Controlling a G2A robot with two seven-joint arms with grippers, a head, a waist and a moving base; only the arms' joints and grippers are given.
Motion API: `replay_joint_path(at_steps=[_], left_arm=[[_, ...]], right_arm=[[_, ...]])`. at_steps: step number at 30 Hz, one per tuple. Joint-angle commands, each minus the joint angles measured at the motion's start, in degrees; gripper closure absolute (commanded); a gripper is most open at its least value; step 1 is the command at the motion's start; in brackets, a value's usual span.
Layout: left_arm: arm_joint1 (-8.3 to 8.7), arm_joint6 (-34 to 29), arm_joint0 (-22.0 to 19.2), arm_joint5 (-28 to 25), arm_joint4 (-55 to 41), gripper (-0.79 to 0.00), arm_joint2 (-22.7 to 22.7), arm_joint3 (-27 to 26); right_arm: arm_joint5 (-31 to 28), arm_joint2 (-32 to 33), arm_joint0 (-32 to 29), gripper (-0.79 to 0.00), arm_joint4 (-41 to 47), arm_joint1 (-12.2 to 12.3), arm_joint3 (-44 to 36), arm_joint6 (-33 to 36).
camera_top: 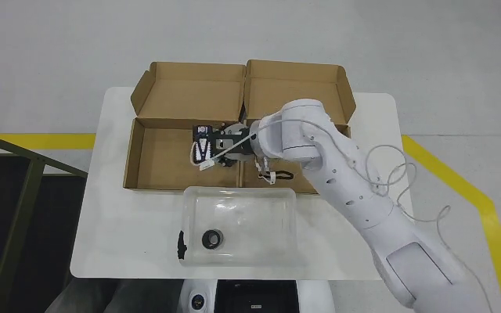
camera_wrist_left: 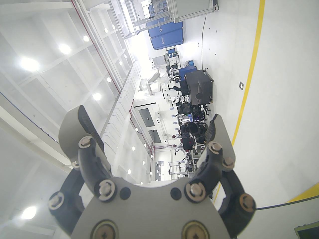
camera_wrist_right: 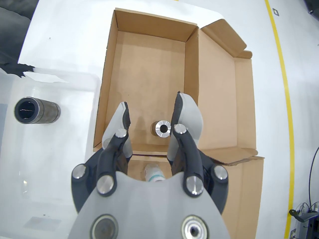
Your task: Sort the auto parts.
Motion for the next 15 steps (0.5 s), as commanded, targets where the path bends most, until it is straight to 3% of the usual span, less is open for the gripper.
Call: replay_joint_path(at_steps=[1,8,15], left_arm=[[0.0,0.0,0.0,0.0,0.0,-0.785,0.0,0.0],[0.0,0.0,0.0,0.0,0.0,-0.785,0.0,0.0],[0.0,0.0,0.0,0.0,0.0,-0.785,0.0,0.0]], right_arm=[[0.06,2.45,-4.32,-0.342,0.4,1.07,-4.92,0.44],[-0.21,7.39,-15.41,-0.345,0.87,3.74,-15.29,1.5],[-0.56,6.73,-21.9,-0.36,0.34,5.0,-19.91,0.23]])
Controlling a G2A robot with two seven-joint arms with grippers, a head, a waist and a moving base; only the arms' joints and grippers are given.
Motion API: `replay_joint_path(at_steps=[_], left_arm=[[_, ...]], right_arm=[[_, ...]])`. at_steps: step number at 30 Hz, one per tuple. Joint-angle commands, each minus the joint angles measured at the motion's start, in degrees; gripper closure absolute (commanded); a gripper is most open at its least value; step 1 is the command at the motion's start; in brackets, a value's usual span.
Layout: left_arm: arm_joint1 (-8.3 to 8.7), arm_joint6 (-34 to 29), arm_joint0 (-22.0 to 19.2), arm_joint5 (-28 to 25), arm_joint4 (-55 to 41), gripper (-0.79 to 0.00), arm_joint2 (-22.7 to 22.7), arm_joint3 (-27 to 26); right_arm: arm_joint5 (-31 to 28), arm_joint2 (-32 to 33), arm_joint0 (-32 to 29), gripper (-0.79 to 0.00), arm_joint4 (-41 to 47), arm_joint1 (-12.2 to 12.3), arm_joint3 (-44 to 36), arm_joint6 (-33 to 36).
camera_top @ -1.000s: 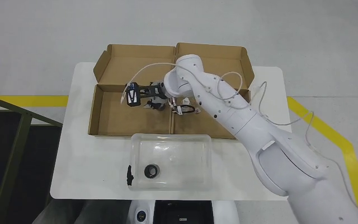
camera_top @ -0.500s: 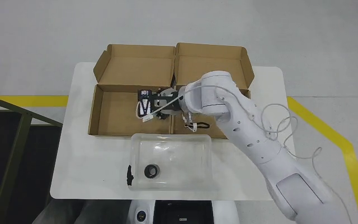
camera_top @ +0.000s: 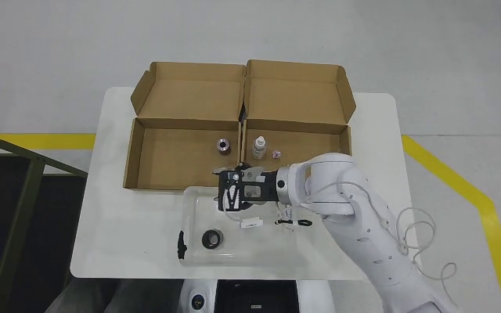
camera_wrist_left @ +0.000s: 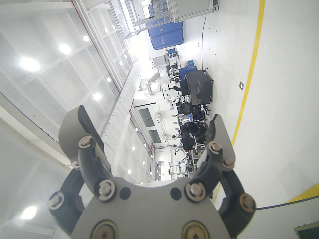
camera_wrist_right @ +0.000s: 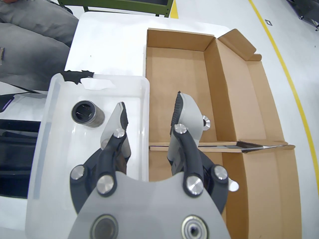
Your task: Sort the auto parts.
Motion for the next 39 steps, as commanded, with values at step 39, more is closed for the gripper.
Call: replay_joint_path(at_steps=[39], left_arm=[[0.0,0.0,0.0,0.0,0.0,-0.785,0.0,0.0]], right_arm=[[-4.09,-13.19,-1.54,-0.456,-7.23,2.27,6.08,-2.04]])
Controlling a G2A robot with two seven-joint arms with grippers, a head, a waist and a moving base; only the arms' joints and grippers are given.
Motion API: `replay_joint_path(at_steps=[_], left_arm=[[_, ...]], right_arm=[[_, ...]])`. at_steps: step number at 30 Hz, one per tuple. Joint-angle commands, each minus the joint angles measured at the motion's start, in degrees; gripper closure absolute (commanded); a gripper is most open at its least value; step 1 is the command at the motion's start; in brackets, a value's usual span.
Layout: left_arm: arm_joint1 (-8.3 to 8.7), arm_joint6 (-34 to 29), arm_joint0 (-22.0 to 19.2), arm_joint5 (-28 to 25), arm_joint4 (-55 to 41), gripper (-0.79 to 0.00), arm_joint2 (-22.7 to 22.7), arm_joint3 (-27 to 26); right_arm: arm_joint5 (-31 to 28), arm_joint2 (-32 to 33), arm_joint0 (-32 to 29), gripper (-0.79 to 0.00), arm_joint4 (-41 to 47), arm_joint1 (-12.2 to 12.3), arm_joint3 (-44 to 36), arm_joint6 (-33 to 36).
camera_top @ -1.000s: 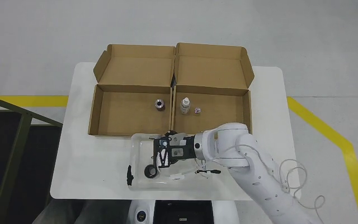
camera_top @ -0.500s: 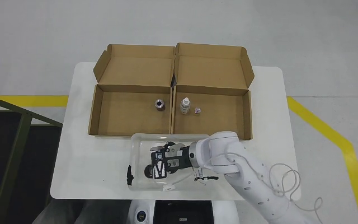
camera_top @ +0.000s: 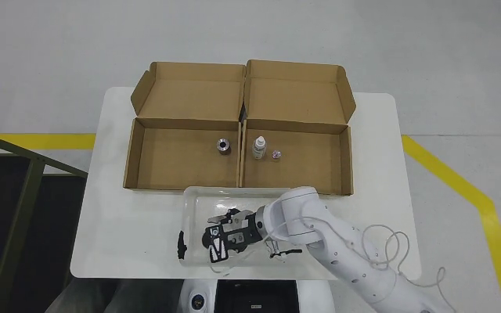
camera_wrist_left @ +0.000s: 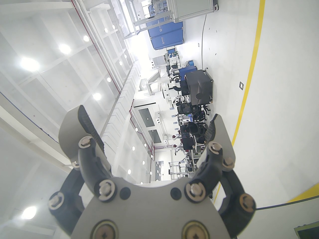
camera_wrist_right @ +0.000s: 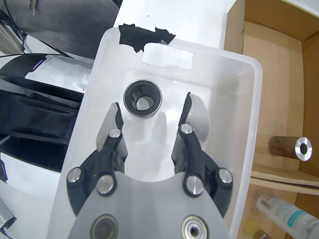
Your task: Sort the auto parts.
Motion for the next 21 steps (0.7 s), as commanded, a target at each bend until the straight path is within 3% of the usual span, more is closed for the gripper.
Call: replay_joint_path(at_steps=[1,10,21], left_arm=[[0.0,0.0,0.0,0.0,0.0,-0.785,0.0,0.0],[0.0,0.0,0.0,0.0,0.0,-0.785,0.0,0.0],[0.0,0.0,0.0,0.0,0.0,-0.785,0.0,0.0]], right_arm=[[0.01,-0.65,0.74,-0.453,0.1,-0.07,0.76,-0.1],[-0.48,-4.63,4.02,-0.505,1.11,-0.62,4.18,0.36],[-0.21,-8.55,8.24,-0.514,0.91,-1.69,8.95,-1.22]])
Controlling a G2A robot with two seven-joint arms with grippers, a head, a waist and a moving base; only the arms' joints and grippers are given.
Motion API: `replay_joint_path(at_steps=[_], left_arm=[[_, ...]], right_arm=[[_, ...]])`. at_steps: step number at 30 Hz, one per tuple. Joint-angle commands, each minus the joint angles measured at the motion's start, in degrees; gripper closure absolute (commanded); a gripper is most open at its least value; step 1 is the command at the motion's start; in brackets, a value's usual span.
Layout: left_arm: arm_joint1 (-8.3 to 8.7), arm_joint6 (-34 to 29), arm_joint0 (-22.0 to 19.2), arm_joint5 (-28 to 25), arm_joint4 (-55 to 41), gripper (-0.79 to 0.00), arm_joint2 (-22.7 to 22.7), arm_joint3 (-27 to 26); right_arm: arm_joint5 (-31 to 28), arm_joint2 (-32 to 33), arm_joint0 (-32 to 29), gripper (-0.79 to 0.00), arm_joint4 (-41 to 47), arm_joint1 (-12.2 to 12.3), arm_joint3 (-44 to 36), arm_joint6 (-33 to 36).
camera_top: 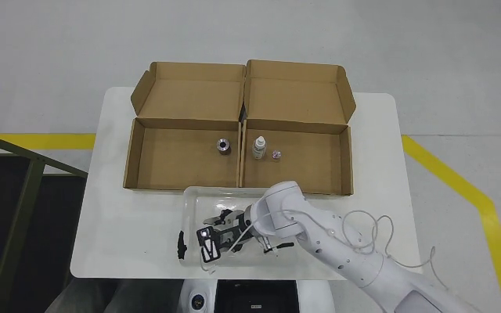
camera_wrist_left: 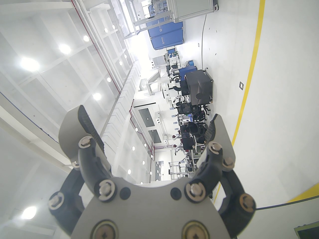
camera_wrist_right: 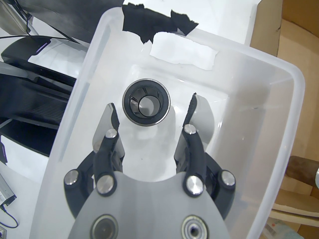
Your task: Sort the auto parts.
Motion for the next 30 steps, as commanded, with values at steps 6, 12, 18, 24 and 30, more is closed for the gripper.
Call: replay_joint_path(at_steps=[6,12,18,24,30], left_arm=[[0.0,0.0,0.0,0.0,0.0,-0.785,0.0,0.0],[0.0,0.0,0.0,0.0,0.0,-0.785,0.0,0.0],[0.0,0.0,0.0,0.0,0.0,-0.785,0.0,0.0],[0.0,0.0,0.0,0.0,0.0,-0.785,0.0,0.0],[0.0,0.0,0.0,0.0,0.0,-0.785,0.0,0.0]], right_arm=[[0.24,-2.39,2.18,-0.542,-0.08,-0.8,2.42,-1.17],[-0.15,-4.71,4.07,-0.542,-0.9,-1.65,4.17,-2.24],[0.08,-6.08,5.28,-0.548,-1.72,-2.28,6.03,-3.7],[0.0,-7.16,6.05,-0.385,-2.15,-2.77,7.12,-4.82],[0.11,-7.38,6.37,-0.172,-1.92,-2.96,7.92,-5.97]])
